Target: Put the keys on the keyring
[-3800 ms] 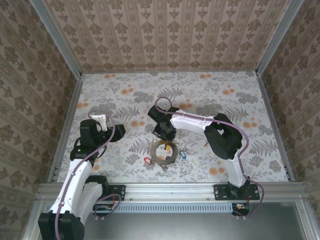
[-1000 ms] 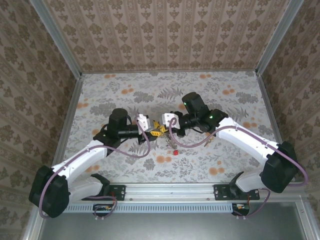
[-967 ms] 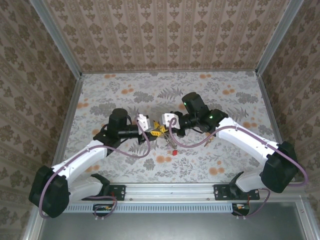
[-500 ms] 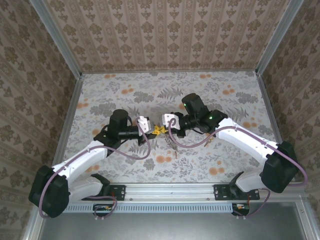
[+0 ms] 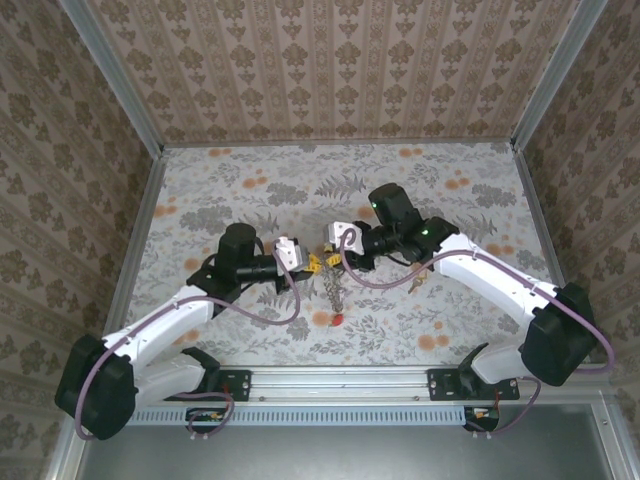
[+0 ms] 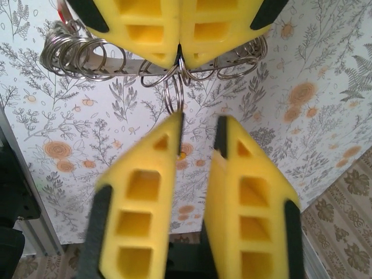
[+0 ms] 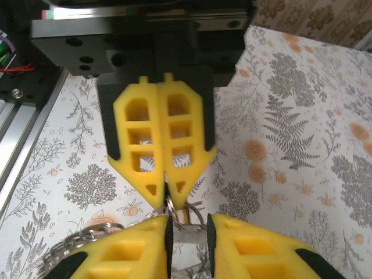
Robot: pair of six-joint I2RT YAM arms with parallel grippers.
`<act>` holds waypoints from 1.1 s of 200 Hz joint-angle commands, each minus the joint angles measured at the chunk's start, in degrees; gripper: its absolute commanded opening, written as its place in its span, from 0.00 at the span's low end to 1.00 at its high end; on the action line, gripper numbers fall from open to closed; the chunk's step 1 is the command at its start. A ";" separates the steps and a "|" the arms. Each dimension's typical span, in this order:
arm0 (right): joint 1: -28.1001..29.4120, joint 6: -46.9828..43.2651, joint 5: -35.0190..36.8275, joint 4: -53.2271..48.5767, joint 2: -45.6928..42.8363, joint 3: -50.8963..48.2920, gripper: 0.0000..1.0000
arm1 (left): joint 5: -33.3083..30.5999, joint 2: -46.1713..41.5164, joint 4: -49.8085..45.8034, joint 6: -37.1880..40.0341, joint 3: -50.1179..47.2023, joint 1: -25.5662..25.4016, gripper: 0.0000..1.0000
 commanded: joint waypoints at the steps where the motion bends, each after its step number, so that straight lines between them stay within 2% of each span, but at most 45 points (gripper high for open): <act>1: -1.16 1.47 -3.23 -0.61 -1.95 -0.52 0.30 | 2.12 -1.42 3.91 0.77 -0.91 -0.39 0.00; 73: -2.58 8.25 -6.16 6.26 -6.29 -10.68 0.41 | 1.98 -1.90 4.12 0.54 -1.22 -0.22 0.00; 82: -2.57 9.61 -6.50 8.24 -6.59 -12.26 0.46 | 2.02 -2.02 4.23 0.50 -1.18 -0.22 0.00; 109: -2.57 16.59 -7.73 17.14 -6.28 -15.14 0.47 | 2.85 -2.54 4.30 0.41 -0.97 -0.13 0.00; 155: -2.68 23.34 -10.36 28.70 -3.58 -17.71 0.43 | 3.97 -2.21 4.55 -0.03 -0.70 -0.13 0.00; 191: -2.59 22.66 -12.57 26.66 -2.00 -16.65 0.36 | 3.61 -2.56 4.66 -0.07 -0.72 -0.13 0.00; 220: -2.59 22.24 -12.17 26.22 -2.50 -17.96 0.35 | 3.31 -2.52 4.85 -0.12 -0.87 -0.13 0.00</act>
